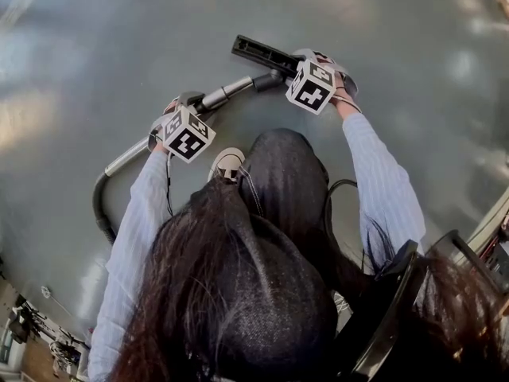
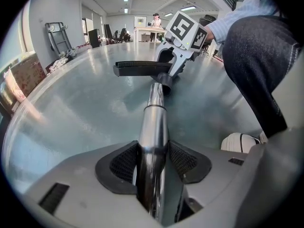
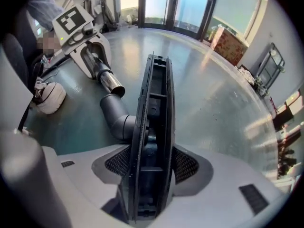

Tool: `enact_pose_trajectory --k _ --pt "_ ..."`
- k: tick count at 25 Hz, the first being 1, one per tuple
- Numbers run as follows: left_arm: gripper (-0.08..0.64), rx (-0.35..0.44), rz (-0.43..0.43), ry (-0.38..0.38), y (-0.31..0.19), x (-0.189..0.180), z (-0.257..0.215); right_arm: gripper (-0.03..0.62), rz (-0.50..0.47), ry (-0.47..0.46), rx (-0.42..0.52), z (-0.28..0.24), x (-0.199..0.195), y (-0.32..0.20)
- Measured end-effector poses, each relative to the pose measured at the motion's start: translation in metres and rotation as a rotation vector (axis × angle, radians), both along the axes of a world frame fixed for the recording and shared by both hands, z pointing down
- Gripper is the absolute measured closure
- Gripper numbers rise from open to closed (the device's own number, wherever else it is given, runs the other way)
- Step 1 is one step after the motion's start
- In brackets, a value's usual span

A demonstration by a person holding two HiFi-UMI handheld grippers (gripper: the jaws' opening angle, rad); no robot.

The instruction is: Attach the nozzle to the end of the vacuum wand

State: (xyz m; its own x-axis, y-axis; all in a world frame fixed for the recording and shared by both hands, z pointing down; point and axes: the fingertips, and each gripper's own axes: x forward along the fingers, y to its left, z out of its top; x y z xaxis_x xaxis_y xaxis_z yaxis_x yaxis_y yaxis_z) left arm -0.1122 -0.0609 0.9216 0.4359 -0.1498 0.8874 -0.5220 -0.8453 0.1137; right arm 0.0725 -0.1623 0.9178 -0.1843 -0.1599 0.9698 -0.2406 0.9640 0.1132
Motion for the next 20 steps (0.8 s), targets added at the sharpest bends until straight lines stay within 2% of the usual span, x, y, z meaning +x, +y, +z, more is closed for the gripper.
enact_pose_trajectory --k 2,8,12,16,20 --pt "0.37 0.001 0.012 0.019 -0.001 0.0 0.0 0.347 -0.031 -0.009 0.021 0.0 0.0 -0.001" --pt "0.373 -0.088 0.072 0.038 -0.007 0.014 -0.022 0.347 -0.004 -0.069 0.06 -0.028 0.015 -0.011" --pt "0.374 -0.084 0.1 0.037 0.004 0.017 -0.024 0.347 -0.02 -0.102 0.079 -0.032 0.012 -0.009" --pt "0.376 -0.072 0.104 0.032 0.007 0.003 -0.016 0.347 -0.047 -0.092 0.082 -0.017 -0.003 -0.007" --pt "0.379 -0.061 0.112 0.023 0.006 0.0 -0.018 0.348 -0.018 -0.117 0.076 -0.013 -0.007 -0.006"
